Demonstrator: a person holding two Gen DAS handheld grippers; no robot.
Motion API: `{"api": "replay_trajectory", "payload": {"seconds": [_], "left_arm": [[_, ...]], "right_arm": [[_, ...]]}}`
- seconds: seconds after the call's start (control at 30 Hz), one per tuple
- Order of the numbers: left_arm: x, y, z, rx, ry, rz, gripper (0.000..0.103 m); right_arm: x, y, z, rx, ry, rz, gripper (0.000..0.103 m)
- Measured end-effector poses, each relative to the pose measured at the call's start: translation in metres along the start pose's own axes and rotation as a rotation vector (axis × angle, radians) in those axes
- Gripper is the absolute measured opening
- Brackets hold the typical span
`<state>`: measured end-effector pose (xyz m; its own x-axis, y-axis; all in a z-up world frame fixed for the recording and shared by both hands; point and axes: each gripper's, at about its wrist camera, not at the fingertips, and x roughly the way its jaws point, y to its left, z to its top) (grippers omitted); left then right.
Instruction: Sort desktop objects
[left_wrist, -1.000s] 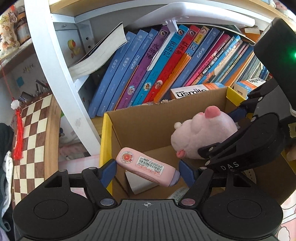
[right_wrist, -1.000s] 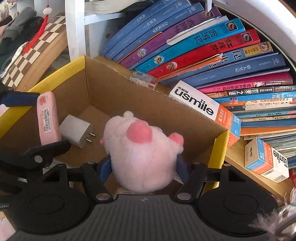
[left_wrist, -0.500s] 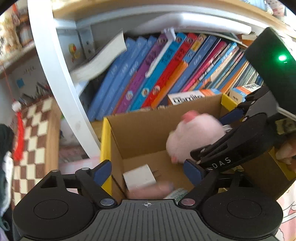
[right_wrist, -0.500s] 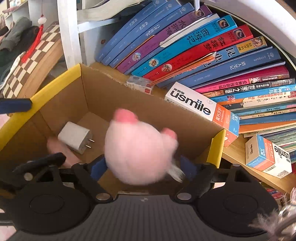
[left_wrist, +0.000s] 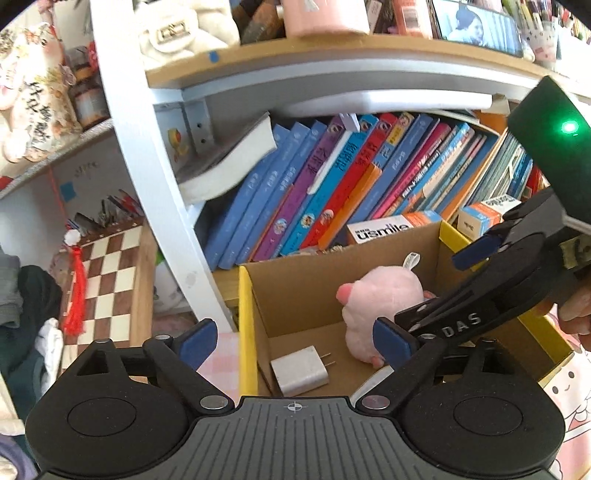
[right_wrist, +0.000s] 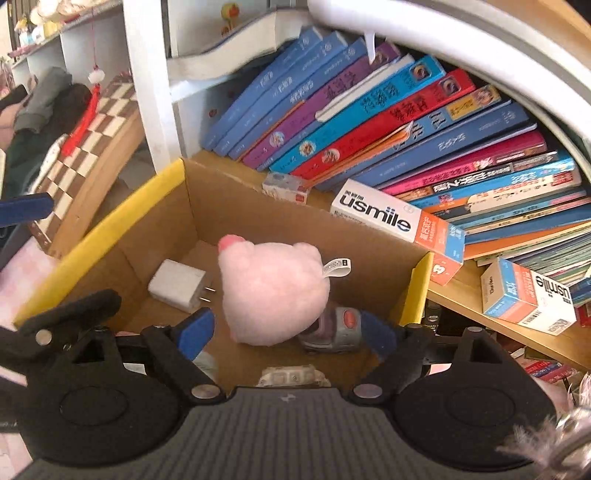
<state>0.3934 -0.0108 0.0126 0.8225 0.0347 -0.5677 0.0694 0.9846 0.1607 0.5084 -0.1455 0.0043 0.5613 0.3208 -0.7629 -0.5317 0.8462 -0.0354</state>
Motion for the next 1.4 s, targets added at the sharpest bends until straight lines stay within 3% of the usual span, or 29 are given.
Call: {"api": "replay_trajectory", "payload": {"seconds": [0.73, 1.0, 1.4], "left_arm": [[-0.106, 0.028, -0.02, -0.059, -0.084, 0.013, 0.097], [-0.135, 0.039, -0.044, -0.067, -0.067, 0.033, 0.098], [-0.165, 0.049, -0.091, -0.083, -0.021, 0.004, 0.099]], "right_arm": [[-0.139, 0.021, -0.045, 0.12, -0.195, -0.074, 0.088], [-0.178, 0.043, -0.08, 0.152, -0.213, -0.09, 0.091], [-0.205, 0.076, -0.15, 0.213, -0.155, -0.137, 0.091]]}}
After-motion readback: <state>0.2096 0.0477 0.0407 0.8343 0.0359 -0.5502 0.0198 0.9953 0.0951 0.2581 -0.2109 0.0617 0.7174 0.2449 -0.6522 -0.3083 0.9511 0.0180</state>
